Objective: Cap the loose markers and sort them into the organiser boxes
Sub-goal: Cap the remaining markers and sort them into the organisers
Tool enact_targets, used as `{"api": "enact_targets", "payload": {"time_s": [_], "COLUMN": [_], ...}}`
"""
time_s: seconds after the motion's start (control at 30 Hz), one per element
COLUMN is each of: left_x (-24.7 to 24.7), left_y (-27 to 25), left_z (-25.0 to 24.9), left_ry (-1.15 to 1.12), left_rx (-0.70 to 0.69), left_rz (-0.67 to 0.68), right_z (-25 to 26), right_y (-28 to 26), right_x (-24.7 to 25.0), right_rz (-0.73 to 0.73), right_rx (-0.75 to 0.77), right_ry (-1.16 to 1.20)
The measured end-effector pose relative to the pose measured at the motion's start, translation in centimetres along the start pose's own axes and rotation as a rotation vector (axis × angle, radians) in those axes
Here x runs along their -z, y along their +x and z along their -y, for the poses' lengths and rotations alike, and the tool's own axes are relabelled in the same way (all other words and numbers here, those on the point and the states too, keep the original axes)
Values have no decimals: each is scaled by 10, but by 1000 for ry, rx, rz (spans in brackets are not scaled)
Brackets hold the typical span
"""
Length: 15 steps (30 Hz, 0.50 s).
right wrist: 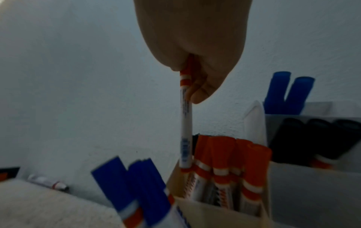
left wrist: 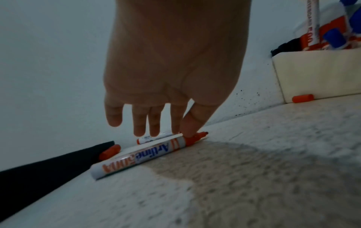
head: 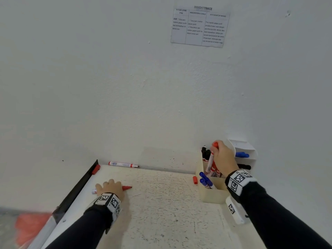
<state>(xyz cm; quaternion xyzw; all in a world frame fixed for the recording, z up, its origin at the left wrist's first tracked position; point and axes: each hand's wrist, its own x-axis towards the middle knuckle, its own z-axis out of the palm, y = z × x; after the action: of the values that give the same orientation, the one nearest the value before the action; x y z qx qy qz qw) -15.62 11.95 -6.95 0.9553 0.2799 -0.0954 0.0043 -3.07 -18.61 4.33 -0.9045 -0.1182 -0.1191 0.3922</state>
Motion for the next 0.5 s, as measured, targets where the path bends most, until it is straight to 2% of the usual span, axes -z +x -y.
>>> {"api": "enact_targets", "payload": {"time_s": [0.07, 0.17, 0.33, 0.43, 0.5], "left_x": [-2, -3, -2, -1, -1], "left_y": [0, -3, -5, -6, -5], "left_z": [5, 10, 14, 13, 11], "left_ry": [-3, -39, -65, -73, -95], "left_rx": [19, 5, 0, -5, -14], "left_rz": [9, -53, -79, -38, -8], "right_z": [-16, -23, -22, -27, -31], "right_y": [3, 6, 8, 6, 1], "right_x": [-10, -18, -16, -19, -24], "right_rz": [50, 84, 17, 116, 171], "right_rx": [-15, -40, -35, -83, -34], "right_ry": [-63, -136, -54, -118, -231]}}
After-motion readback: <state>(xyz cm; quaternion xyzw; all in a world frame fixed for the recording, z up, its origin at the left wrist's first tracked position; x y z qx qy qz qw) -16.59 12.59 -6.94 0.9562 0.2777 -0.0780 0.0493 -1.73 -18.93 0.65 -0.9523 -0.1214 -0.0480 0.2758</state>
